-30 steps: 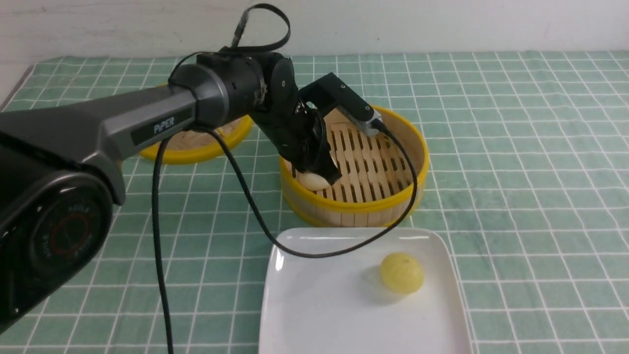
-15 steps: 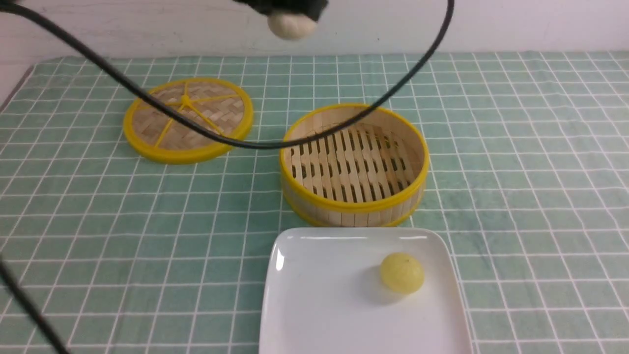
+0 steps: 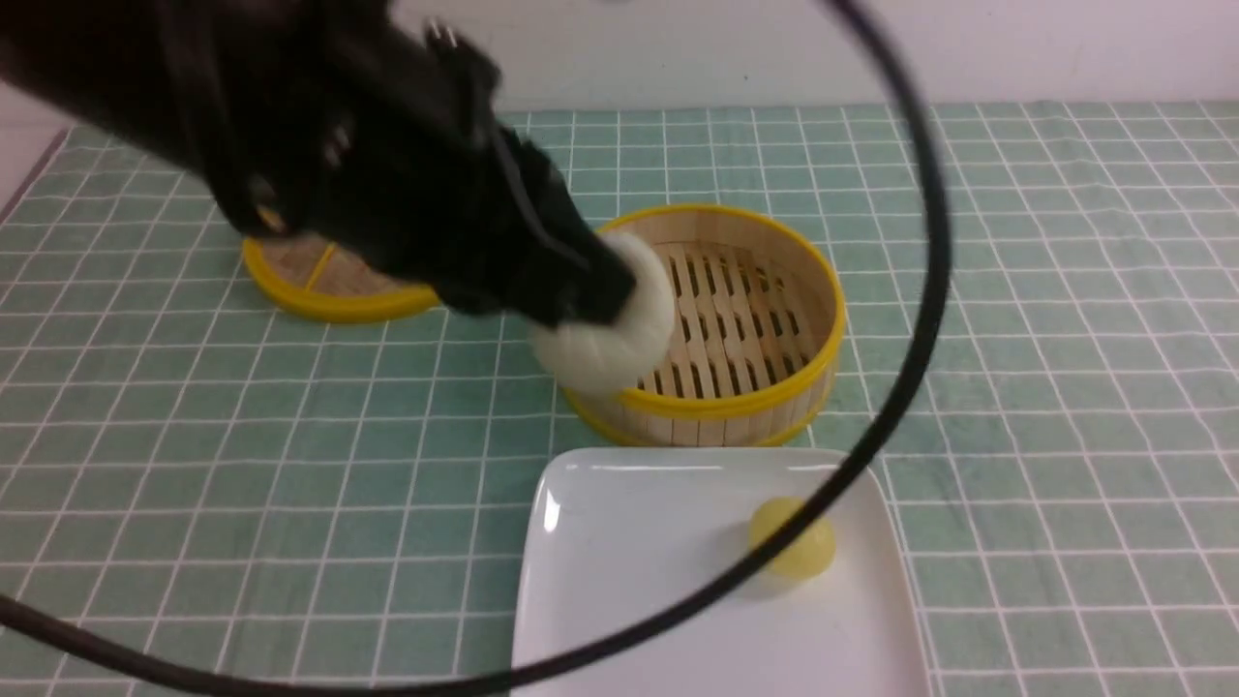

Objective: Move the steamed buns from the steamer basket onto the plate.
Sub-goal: Use the left arm to put the steamed stuffed bun into the plate

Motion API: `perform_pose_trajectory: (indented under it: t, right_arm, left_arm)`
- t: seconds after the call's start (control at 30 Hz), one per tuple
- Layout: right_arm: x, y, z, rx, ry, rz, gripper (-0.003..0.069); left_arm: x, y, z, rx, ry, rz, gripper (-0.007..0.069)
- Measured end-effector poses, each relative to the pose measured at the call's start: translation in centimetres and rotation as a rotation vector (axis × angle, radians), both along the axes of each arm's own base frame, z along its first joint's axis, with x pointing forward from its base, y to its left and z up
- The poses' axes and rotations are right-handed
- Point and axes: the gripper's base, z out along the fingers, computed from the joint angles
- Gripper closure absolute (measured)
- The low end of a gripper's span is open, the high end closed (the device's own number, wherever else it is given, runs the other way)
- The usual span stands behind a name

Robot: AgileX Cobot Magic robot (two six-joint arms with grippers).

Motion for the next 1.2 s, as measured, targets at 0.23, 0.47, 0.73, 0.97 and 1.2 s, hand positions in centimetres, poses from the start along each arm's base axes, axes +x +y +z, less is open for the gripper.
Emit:
perform_pose_trajectory:
  t: [0.23, 0.47, 0.73, 0.97, 1.2]
  right_arm:
    - [0.0, 0.0, 0.0, -0.002, -0.001, -0.001, 0.0143]
    - [0.0, 0.0, 0.0, -0.003, 0.003, -0.001, 0.0143]
    - [-0.2, -0.1, -0.4, -0.024, 0.043, 0.004, 0.0143]
    - [-0.2, -0.1, -0.5, -0.03, 0.052, 0.005, 0.0143]
    - [-0.2, -0.1, -0.4, -0.03, 0.045, 0.006, 0.0143]
  left_arm:
    - [2.8, -1.3, -10.4, -0.058, -0.08, 0.04, 0.0592]
    - [5.0, -2.7, -13.7, -0.149, -0.074, 0.088, 0.0592]
    - [5.2, -2.9, -16.9, -0.053, 0.011, 0.027, 0.0591]
    - [5.2, -2.4, -17.9, 0.063, -0.004, 0.002, 0.059]
    - [5.6, -1.9, -19.2, 0.147, 0.009, 0.02, 0.059]
